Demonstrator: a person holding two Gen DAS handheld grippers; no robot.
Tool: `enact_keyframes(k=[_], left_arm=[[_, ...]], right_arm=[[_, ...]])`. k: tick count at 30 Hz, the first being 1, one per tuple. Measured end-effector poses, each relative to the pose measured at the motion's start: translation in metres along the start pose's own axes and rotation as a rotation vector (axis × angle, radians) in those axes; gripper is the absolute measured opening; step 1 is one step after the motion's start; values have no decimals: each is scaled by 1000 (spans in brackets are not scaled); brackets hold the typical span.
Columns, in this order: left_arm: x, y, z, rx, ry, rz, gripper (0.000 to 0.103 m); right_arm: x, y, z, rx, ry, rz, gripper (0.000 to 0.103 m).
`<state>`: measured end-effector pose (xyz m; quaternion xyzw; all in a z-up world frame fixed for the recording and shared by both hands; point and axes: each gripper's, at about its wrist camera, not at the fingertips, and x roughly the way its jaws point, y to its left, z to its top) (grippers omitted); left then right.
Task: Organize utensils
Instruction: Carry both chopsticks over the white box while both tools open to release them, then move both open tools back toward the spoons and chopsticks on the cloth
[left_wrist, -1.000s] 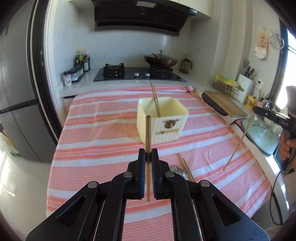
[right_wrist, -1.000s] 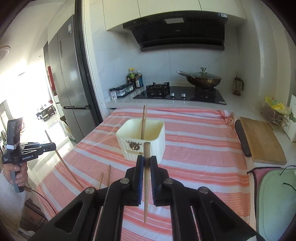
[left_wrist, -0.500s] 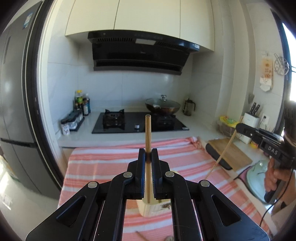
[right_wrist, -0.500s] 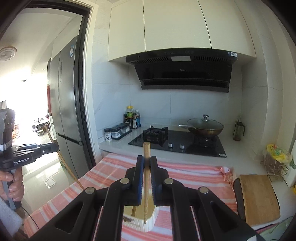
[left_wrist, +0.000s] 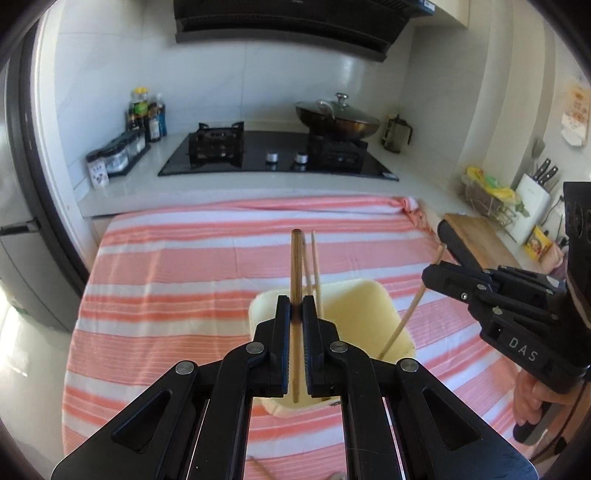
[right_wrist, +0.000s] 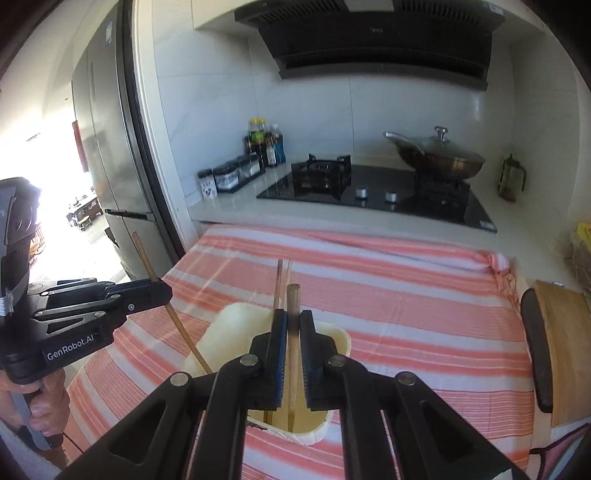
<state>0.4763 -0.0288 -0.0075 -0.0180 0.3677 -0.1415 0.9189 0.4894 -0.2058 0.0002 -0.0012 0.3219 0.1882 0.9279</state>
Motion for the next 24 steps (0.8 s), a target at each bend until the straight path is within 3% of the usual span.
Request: enact_keyframes(k=[4, 7, 11, 13, 14, 16, 18, 21, 24], left_arm=[[13, -2, -4, -7, 46, -7, 7], [-2, -3, -2, -3, 40, 13, 20], [-62, -5, 4, 43, -22, 29, 30], [-100, -6, -2, 78, -65, 39, 57], [-121, -7, -10, 100, -87, 47, 63], [-149, -6, -32, 132, -103, 61, 81], [-166, -3, -65, 138, -94, 77, 86], [-172, 7, -133, 75, -57, 80, 89], [-161, 20, -208, -41, -34, 109, 89]], right_arm=[[19, -1, -3, 18, 51, 16, 8], [12, 1, 2, 34, 23, 16, 10], [-40, 6, 17, 33, -81, 19, 33], [-81, 13, 18, -6, -152, 13, 43], [-101, 16, 17, -29, -180, -1, 48], [-137, 21, 5, -71, -214, -30, 54], [-164, 23, -17, -99, -215, -52, 57], [-184, 19, -74, -104, -178, -86, 63], [-189, 9, -155, -54, -152, -148, 64]])
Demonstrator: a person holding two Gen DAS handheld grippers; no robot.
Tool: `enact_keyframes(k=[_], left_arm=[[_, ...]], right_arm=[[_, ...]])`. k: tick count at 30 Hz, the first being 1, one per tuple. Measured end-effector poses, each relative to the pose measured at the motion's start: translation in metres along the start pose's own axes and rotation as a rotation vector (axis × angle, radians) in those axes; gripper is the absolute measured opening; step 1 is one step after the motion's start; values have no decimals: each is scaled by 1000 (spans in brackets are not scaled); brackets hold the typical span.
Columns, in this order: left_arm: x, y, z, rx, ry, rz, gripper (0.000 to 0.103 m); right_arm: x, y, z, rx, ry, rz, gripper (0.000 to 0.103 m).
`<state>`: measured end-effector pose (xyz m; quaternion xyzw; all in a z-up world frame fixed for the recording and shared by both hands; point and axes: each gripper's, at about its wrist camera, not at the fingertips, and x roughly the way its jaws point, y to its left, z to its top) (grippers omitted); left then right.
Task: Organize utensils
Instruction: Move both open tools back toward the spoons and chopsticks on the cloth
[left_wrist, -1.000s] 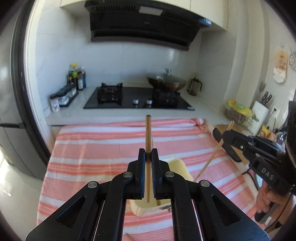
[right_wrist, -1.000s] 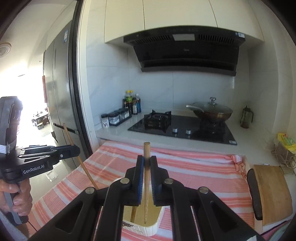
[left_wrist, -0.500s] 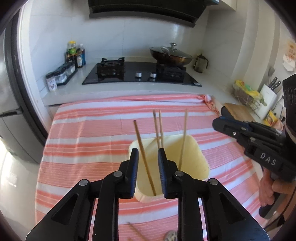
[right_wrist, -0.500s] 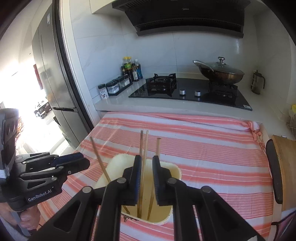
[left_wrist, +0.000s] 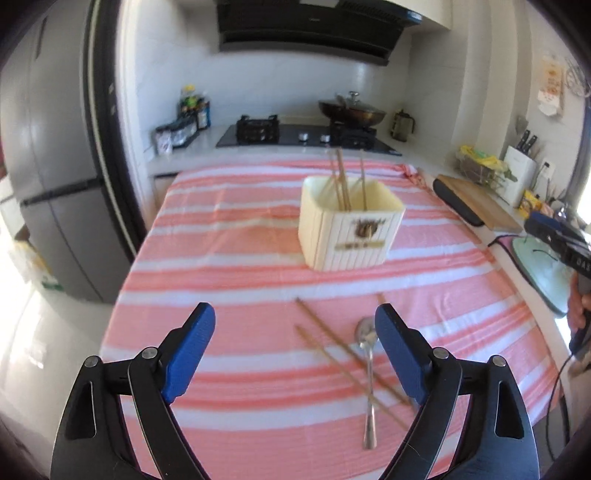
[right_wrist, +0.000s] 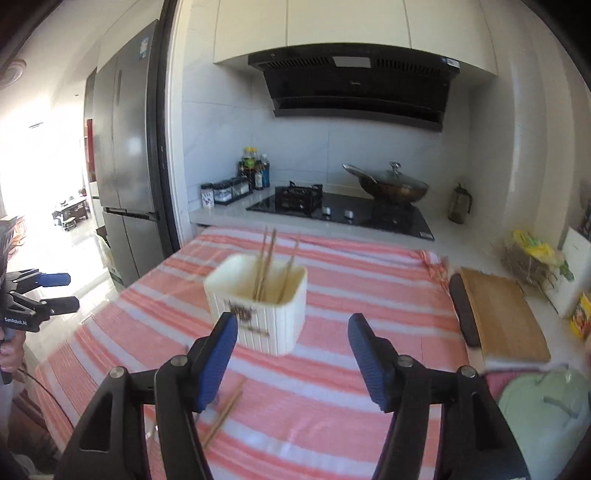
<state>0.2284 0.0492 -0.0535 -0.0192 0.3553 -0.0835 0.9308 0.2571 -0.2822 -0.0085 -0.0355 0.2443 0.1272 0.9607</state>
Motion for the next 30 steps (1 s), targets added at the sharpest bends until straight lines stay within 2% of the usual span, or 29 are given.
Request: enact_keyframes(k=[2, 5, 7, 9, 14, 18, 30], left_arm=[[12, 6, -43, -73, 17, 18, 89], [35, 8, -83, -151, 70, 53, 89], [47, 5, -96, -159, 93, 66, 89], [54, 2, -101, -153, 88, 93, 89], [73, 6, -108, -202, 102, 104, 89], [90, 10, -117, -226, 138, 147, 89], [87, 13, -122, -228, 133, 142, 94]], right_arm=[[-1, -2, -59, 43, 40, -42, 64], [16, -5, -135, 119, 158, -104, 64], [26, -7, -169, 163, 214, -114, 64], [34, -6, -189, 150, 263, -150, 64], [41, -10, -202, 177, 308, -166, 64], [45, -10, -206, 189, 326, -184, 64], [48, -12, -206, 198, 338, -215, 64]])
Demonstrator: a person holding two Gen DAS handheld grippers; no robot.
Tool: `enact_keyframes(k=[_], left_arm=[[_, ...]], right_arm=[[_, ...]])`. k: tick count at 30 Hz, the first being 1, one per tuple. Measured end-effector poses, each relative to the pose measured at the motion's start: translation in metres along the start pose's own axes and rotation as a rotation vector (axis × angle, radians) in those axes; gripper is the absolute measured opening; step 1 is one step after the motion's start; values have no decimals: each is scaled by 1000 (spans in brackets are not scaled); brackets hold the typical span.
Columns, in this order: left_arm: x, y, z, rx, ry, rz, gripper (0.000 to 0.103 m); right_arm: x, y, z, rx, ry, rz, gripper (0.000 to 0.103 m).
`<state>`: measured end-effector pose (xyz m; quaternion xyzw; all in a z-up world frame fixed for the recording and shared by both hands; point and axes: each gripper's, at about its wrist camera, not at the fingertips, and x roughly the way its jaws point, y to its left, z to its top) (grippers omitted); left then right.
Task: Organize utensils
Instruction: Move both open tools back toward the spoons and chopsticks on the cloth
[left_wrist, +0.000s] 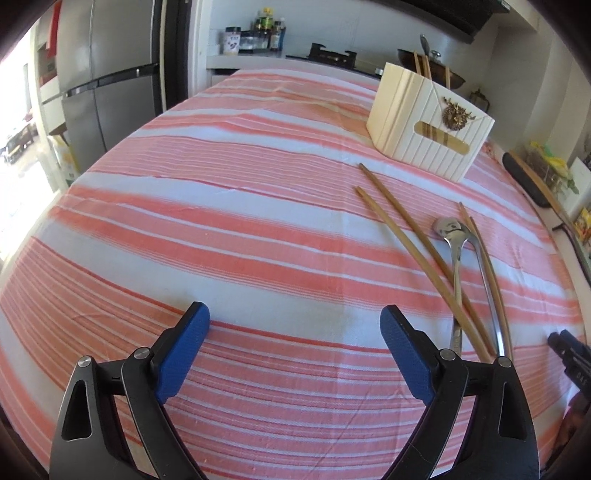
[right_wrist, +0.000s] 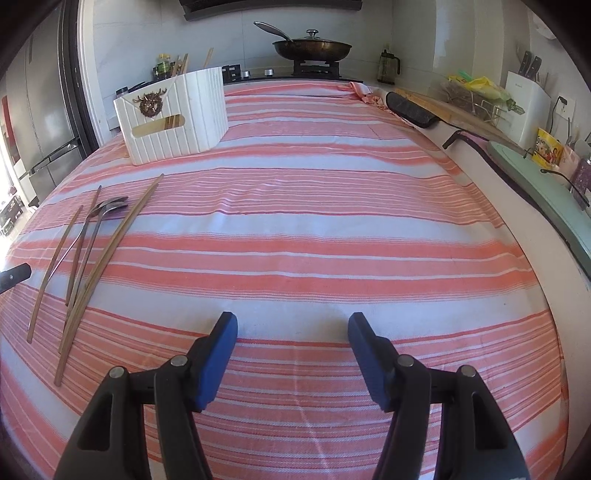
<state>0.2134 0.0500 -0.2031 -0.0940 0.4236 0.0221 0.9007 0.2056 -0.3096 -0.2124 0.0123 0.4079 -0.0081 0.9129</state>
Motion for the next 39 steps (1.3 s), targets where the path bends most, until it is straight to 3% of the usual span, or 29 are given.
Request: enact_keyframes(k=[3, 6, 9, 12, 17, 22, 27, 32, 36, 39], left_arm=[[-7, -5, 1, -9, -27, 25, 94], [-24, -25, 3, -13, -54, -67, 95], [-29, -64, 5, 109, -67, -103, 99], [-17, -96, 1, 221, -38, -75, 99], [-3, -108, -19, 301, 34, -32, 99], [-14, -70, -10, 189, 33, -42, 97], [-10, -34, -2, 101, 44, 1, 97], [-8, -26, -1, 48, 39, -48, 97], [5, -34, -1, 77, 32, -8, 97], [7, -35, -2, 94, 31, 5, 97]], right_arm=[[0, 0, 0, 0, 1, 1, 64], [0, 0, 0, -2, 1, -1, 64], [0, 0, 0, -2, 1, -1, 64], [0, 0, 0, 0, 0, 0, 64], [-1, -2, 0, 14, -5, 10, 64], [-1, -6, 0, 37, -9, 23, 64], [0, -5, -1, 34, -7, 19, 64], [-2, 1, 1, 16, -5, 0, 64], [-7, 29, 13, 41, 2, 175, 64], [2, 66, 24, -10, 56, 275, 64]])
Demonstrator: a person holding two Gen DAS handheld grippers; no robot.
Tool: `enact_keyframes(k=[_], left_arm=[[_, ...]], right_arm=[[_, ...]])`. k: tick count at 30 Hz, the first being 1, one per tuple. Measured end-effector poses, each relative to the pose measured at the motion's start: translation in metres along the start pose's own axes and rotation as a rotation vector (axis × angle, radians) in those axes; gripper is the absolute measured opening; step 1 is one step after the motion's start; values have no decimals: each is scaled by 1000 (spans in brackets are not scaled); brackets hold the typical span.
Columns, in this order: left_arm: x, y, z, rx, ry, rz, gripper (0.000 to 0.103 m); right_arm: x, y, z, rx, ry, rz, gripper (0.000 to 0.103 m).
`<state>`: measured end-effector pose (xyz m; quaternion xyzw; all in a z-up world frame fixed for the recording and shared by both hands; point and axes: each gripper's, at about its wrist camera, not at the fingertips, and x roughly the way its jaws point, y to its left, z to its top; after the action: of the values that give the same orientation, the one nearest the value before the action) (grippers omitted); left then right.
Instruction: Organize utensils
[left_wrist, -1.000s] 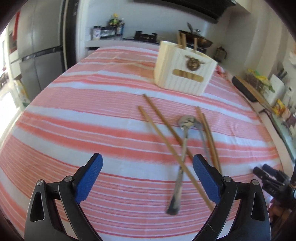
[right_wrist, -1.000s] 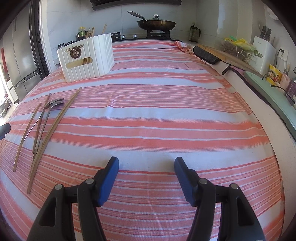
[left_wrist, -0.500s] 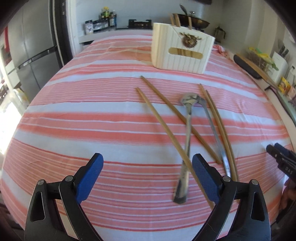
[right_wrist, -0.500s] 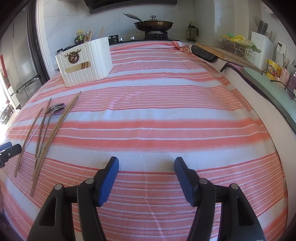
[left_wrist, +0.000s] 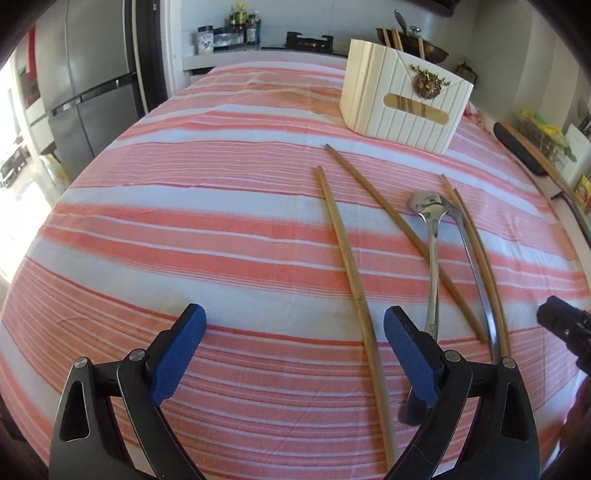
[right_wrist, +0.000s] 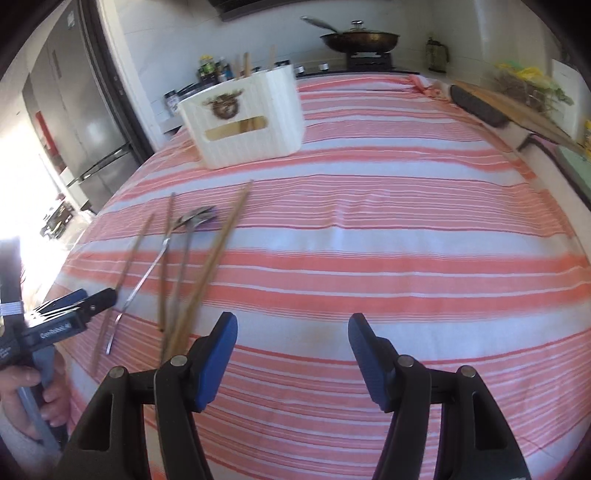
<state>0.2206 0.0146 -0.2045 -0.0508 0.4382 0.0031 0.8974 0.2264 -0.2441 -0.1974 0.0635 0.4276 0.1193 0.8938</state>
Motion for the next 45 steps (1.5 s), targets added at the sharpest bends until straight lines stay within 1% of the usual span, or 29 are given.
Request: enact_keyframes(k=[2, 5, 9, 13, 14, 16, 18, 20, 21, 23, 24, 25, 26, 28, 29, 31, 32, 34, 35, 36, 37, 38, 40, 45], left_arm=[[1, 1, 0, -2, 3, -3, 98], [1, 2, 0, -7, 0, -8, 98], [2, 0, 1, 5, 6, 4, 100], [3, -3, 0, 20, 14, 22, 100], [3, -3, 0, 21, 14, 23, 100], [3, -2, 0, 23, 16, 24, 101], [4, -4, 0, 30, 20, 30, 101], [4, -4, 0, 34, 22, 35, 101], [4, -4, 0, 32, 21, 33, 102], [3, -2, 0, 25, 21, 36, 102], [3, -1, 0, 24, 23, 41, 102], [3, -1, 0, 30, 25, 44, 102], [4, -3, 0, 46, 31, 50, 102], [4, -4, 0, 81, 36, 54, 103], [4, -3, 0, 92, 41, 48, 103], [3, 2, 0, 118, 54, 38, 103], [3, 5, 1, 126, 62, 35, 103], [4, 12, 4, 134, 78, 33, 103], [5, 15, 6, 136, 86, 30, 103], [8, 17, 9, 141, 93, 26, 103], [10, 19, 13, 146, 96, 24, 103], [13, 19, 17, 151, 99, 24, 103], [19, 19, 24, 156, 99, 19, 103], [27, 20, 31, 129, 55, 25, 103]], right_arm=[[16, 19, 6, -42, 42, 6, 64], [32, 38, 14, -92, 52, -51, 64], [42, 53, 21, -138, 75, -84, 64], [46, 54, 32, -160, 106, -137, 64], [50, 52, 32, -161, 146, -144, 64], [49, 56, 29, -209, 132, -165, 64], [48, 58, 28, -199, 131, -178, 63], [47, 54, 27, -188, 127, -162, 62], [45, 51, 27, -187, 119, -150, 58], [39, 44, 24, -187, 100, -140, 38], [36, 38, 22, -176, 95, -136, 33], [33, 31, 21, -167, 90, -144, 24], [30, 24, 19, -163, 87, -169, 14], [23, 5, 15, -146, 81, -202, 14], [19, -4, 13, -132, 77, -209, 14], [10, -23, 9, -111, 72, -249, 14], [5, -31, 7, -106, 67, -266, 18], [-3, -43, 1, -93, 54, -260, 22], [-5, -48, -1, -90, 49, -254, 35], [-7, -51, -3, -90, 44, -248, 43], [-8, -53, -5, -92, 37, -236, 58], [-8, -55, -7, -96, 28, -222, 62], [-7, -57, -9, -104, 8, -209, 64], [-3, -61, -4, -95, 9, -204, 72]])
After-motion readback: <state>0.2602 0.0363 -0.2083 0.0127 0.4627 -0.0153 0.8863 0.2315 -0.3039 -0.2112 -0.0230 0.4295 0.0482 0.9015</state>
